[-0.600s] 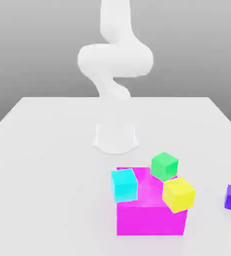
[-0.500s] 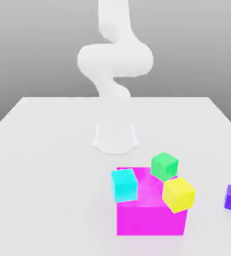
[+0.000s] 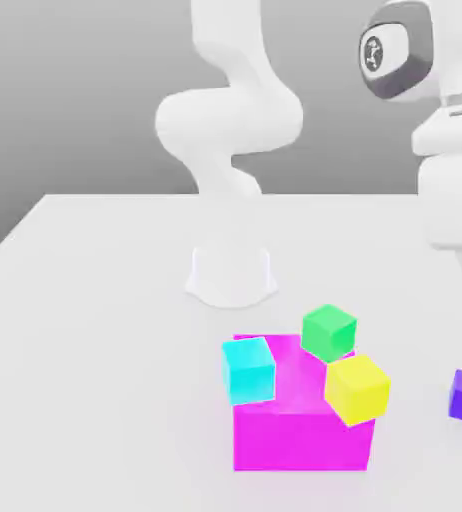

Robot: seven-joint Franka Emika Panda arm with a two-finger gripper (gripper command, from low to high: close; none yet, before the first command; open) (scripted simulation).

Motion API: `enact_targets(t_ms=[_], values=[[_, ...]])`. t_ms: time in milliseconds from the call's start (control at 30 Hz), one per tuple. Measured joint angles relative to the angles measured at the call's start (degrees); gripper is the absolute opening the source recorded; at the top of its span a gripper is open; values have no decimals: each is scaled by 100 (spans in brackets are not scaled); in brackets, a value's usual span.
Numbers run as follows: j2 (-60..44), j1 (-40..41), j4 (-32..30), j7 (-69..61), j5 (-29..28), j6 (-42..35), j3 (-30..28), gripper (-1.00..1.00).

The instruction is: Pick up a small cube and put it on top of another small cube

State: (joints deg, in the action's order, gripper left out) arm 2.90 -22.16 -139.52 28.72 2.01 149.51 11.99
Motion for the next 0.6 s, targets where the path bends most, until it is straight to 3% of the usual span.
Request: enact_targets(t_ms=[233, 400, 433, 600], values=[[-1495, -777, -256, 86, -859, 584, 158, 0], [-2537, -1234, -114, 408, -1399, 1306, -255, 0], [-2706, -1304, -78, 461, -1468, 1438, -339, -100], [-2706, -1302, -78, 468, -1475, 1435, -337, -100]])
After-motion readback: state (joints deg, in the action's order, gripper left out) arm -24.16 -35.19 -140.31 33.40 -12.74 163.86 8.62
